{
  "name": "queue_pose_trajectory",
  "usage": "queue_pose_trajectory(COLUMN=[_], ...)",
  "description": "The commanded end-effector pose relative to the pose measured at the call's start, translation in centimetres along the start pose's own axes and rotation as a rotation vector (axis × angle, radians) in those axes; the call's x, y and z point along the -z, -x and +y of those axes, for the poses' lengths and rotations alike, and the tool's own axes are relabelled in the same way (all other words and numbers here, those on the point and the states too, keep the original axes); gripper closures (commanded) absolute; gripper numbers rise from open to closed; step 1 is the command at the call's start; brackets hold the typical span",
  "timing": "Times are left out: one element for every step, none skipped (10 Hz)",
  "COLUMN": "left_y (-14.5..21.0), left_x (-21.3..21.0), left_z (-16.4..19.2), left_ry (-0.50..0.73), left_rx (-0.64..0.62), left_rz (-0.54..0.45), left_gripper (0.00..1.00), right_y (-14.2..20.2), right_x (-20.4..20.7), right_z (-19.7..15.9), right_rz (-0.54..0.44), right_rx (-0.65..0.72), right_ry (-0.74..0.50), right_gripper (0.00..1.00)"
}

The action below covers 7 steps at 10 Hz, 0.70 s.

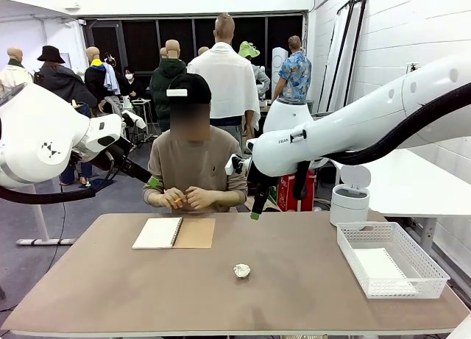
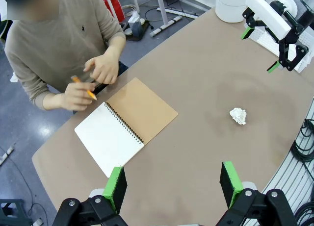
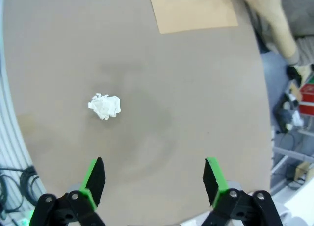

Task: Sort the paper based on its condition.
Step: If a person hands you a paper, place it in the Organizing basket , and if it's crumpled, put it in the Trash can.

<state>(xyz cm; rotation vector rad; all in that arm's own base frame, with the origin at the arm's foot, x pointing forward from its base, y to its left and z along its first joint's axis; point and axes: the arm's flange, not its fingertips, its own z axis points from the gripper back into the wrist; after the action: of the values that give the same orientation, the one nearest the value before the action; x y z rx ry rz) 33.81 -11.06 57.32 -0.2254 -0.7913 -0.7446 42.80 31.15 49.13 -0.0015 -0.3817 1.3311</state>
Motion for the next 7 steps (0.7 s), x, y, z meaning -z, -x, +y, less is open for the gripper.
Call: queue_pose_trajectory(left_y=[0.1,0.1,0.1,0.1,0.1,0.1,0.1], left_x=[0.0,0.0,0.0,0.0,0.0,0.0,0.0], left_z=[0.1,0.1,0.1,0.1,0.1,0.1,0.1], left_ry=[0.007,0.007,0.007,0.007,0.007,0.007,0.007], left_rx=[-0.003,-0.003,-0.003,-0.003,-0.003,-0.003,-0.003], left_rz=[-0.001,-0.001,-0.001,-0.001,-0.001,-0.001,-0.001], left_gripper=[0.00,0.00,0.00,0.00,0.00,0.00,0.00], right_y=[0.1,0.1,0.1,0.1,-0.1,-0.7,-1.0], right_x=[0.1,0.1,0.1,0.1,0.0,1.4,2.3], right_z=[0.4,0.4,0.4,0.4,0.2,0.3,0.3], right_rz=[-0.016,-0.016,-0.016,-0.016,-0.003,0.001,0.026], right_rx=[0.005,0.005,0.005,0.005,0.000,-0.064,-0.108], right_ry=[-0.008,-0.008,-0.008,-0.008,-0.003,-0.017,-0.029], right_gripper=[0.00,0.00,0.00,0.00,0.00,0.00,0.00])
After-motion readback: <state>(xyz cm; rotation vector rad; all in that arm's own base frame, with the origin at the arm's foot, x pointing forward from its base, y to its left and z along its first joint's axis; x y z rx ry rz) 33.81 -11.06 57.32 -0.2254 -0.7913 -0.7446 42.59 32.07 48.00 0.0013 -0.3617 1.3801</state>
